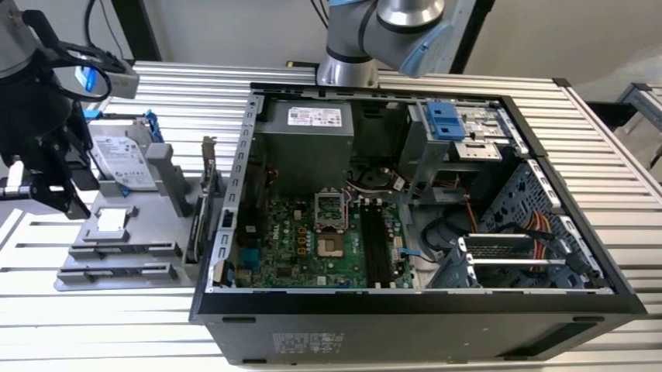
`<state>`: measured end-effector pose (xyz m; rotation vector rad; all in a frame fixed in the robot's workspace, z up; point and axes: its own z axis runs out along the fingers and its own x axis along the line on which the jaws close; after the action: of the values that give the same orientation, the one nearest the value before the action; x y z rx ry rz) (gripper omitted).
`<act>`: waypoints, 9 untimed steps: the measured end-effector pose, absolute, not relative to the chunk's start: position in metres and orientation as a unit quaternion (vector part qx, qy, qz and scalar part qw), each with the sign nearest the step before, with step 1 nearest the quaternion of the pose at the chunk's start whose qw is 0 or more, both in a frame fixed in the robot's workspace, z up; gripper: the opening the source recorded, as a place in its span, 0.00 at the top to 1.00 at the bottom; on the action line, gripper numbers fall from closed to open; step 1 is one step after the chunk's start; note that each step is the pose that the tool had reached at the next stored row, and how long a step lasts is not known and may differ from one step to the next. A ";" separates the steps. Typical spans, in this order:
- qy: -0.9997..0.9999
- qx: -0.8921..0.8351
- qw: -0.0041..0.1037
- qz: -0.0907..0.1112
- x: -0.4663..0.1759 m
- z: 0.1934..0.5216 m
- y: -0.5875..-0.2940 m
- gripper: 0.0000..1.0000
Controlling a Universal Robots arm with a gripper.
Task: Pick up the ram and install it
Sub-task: 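Pick up the ram and move it above insertion slot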
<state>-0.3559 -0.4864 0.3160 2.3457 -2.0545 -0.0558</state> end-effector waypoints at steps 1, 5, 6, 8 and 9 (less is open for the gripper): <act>-0.659 0.752 0.011 -0.018 -0.356 0.316 -0.486 0.00; -0.659 0.752 0.012 -0.018 -0.356 0.315 -0.486 0.00; -0.659 0.752 0.012 -0.018 -0.356 0.315 -0.486 0.00; -0.659 0.752 0.012 -0.018 -0.356 0.315 -0.486 0.00; -0.659 0.752 0.012 -0.018 -0.356 0.314 -0.486 0.00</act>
<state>-0.3559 -0.4864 0.3144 2.3455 -2.0543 -0.0564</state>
